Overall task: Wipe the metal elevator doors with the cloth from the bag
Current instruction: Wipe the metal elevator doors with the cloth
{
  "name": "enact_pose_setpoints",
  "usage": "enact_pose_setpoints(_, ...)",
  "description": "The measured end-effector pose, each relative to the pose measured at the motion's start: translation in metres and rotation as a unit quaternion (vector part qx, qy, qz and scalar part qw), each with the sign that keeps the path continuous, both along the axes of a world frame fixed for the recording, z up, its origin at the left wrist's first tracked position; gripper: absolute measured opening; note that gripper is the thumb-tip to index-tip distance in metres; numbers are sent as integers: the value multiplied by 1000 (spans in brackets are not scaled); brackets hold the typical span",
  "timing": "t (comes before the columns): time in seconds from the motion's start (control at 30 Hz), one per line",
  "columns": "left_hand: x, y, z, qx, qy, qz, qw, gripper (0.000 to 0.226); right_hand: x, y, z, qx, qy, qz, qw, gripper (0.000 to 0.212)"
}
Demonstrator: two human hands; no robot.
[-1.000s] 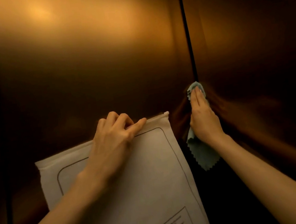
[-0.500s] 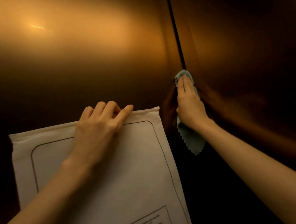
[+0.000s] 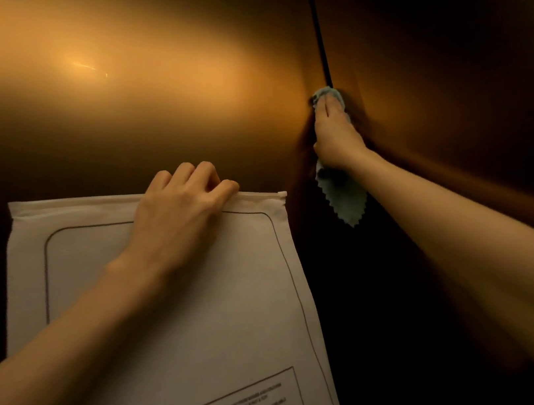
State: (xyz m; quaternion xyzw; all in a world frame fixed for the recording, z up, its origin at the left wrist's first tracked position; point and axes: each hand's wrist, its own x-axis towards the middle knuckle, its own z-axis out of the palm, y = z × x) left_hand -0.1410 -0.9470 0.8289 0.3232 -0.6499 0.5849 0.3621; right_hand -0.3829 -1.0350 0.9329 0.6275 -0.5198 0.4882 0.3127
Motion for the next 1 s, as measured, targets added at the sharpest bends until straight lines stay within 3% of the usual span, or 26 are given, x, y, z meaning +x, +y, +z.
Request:
enact_pose_setpoints(0.23,-3,-2,7,-6,3,-1,1000,32,-1,-12,-55,-25,-72,70,995,79)
enact_pose_setpoints(0.37,-5,-4,18,-18,7,-4,1000,30,0,-9,-29,-21,-98,103,990,74)
enact_pose_setpoints(0.73,-1,-6,48,-66,27,11,997,25,1,0,55,-13,-64,82,994,68)
enact_pose_setpoints(1.0,-1,-5,58,-79,20,31,996,21,-7,-15,10,-45,-1,10,999,80)
